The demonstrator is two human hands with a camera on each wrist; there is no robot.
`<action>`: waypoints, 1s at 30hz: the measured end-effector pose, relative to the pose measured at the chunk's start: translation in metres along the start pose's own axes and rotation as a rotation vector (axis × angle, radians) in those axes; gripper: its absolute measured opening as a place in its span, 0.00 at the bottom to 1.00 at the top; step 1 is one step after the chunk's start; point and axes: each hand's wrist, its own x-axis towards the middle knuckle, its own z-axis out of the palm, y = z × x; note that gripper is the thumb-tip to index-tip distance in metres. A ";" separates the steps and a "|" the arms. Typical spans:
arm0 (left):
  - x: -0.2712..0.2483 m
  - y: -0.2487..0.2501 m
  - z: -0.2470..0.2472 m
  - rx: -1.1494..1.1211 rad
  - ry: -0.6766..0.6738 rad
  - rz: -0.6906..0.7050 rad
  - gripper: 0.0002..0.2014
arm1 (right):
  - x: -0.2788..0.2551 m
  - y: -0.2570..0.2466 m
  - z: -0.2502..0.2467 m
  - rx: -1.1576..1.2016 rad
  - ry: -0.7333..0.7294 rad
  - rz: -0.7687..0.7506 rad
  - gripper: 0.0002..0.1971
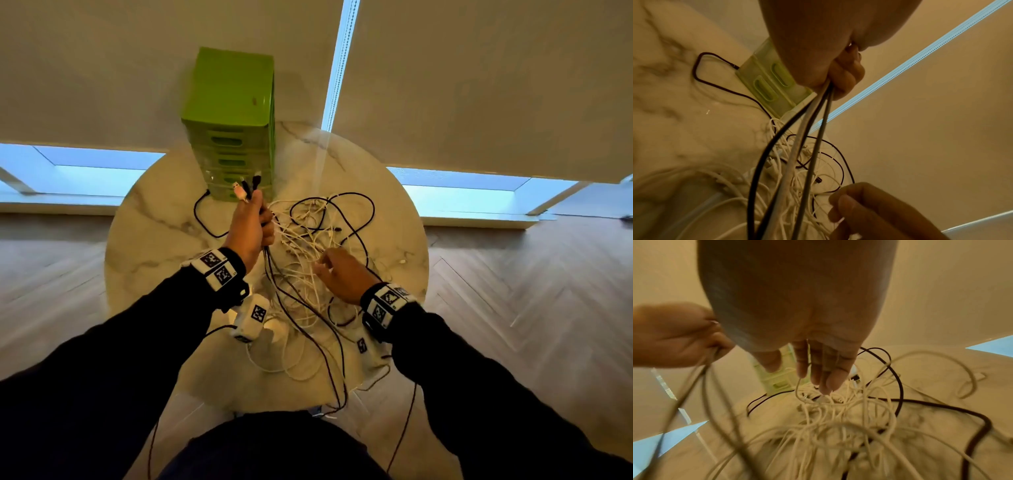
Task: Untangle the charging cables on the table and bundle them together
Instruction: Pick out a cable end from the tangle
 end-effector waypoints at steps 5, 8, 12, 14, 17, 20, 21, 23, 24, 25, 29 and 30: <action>0.007 -0.004 -0.005 0.131 -0.066 0.015 0.18 | 0.035 -0.005 -0.036 -0.036 -0.395 0.104 0.18; 0.013 -0.003 -0.006 0.173 -0.086 0.011 0.18 | 0.053 -0.014 -0.062 0.029 -0.569 0.159 0.19; 0.024 -0.006 -0.009 0.192 -0.107 0.001 0.18 | 0.080 -0.017 -0.095 0.040 -0.604 0.183 0.23; 0.029 -0.009 -0.010 0.201 -0.102 -0.010 0.18 | 0.098 -0.012 -0.096 0.076 -0.369 0.153 0.23; 0.033 -0.012 -0.010 0.213 -0.078 -0.019 0.18 | 0.121 0.003 -0.074 -0.028 -0.221 0.139 0.17; 0.037 -0.014 -0.011 0.233 -0.070 -0.018 0.18 | 0.131 0.020 -0.036 -0.298 -0.352 0.185 0.10; 0.038 -0.014 -0.010 0.236 -0.072 -0.019 0.19 | 0.133 0.024 -0.027 -0.330 -0.345 0.188 0.08; 0.038 -0.015 -0.011 0.242 -0.068 -0.022 0.18 | 0.137 0.030 -0.015 -0.329 -0.303 0.176 0.05; 0.038 -0.015 -0.011 0.245 -0.065 -0.025 0.18 | 0.138 0.031 -0.012 -0.324 -0.282 0.164 0.06; 0.037 -0.016 -0.011 0.247 -0.059 -0.029 0.18 | 0.139 0.033 -0.009 -0.318 -0.269 0.155 0.08; 0.032 -0.017 -0.010 0.240 -0.051 -0.037 0.18 | 0.129 0.034 -0.003 -0.279 -0.272 0.074 0.16; 0.031 -0.017 -0.009 0.238 -0.052 -0.036 0.18 | 0.127 0.033 -0.002 -0.289 -0.296 0.041 0.17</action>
